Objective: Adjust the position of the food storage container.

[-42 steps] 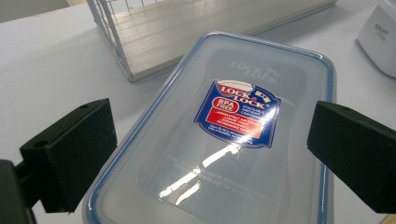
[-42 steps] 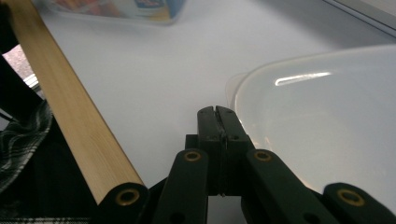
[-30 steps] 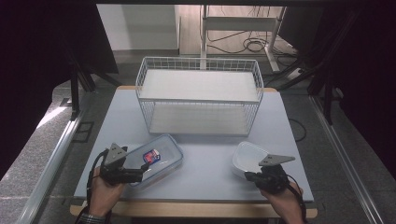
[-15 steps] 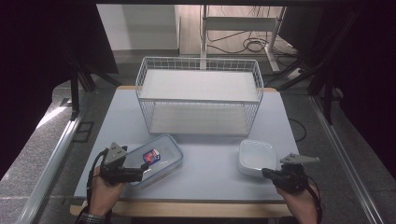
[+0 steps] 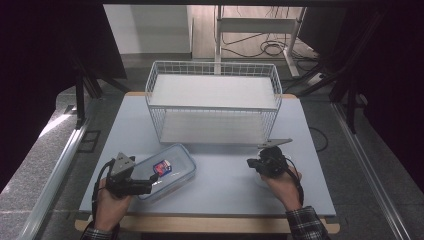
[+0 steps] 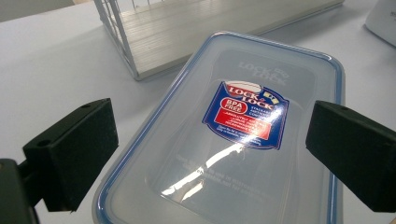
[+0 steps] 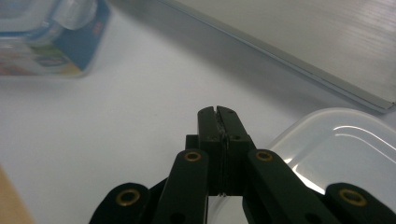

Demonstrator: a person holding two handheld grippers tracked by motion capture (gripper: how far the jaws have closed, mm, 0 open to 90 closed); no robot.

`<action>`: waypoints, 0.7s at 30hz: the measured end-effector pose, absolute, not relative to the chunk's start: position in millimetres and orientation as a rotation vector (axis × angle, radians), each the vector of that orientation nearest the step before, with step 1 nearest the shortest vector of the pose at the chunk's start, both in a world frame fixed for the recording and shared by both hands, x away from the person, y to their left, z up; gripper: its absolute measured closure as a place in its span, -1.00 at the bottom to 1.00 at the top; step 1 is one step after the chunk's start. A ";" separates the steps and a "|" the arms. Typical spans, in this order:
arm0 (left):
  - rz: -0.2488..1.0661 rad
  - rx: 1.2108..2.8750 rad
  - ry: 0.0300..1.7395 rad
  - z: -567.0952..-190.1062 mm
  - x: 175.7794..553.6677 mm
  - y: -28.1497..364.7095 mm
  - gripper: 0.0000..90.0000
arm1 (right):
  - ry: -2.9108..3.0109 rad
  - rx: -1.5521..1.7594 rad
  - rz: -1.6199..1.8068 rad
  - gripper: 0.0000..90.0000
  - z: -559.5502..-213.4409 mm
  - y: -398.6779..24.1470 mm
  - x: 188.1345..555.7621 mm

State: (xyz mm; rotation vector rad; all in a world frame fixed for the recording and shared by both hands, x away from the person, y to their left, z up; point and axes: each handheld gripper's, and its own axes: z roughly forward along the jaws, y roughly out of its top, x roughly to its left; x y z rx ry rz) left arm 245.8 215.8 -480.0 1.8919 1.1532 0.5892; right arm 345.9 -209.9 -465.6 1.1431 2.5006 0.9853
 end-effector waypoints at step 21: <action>0.542 1.897 1.188 -480.7 246.9 218.7 -0.92 | 2.337 1.300 0.963 0.98 -466.3 -271.2 330.6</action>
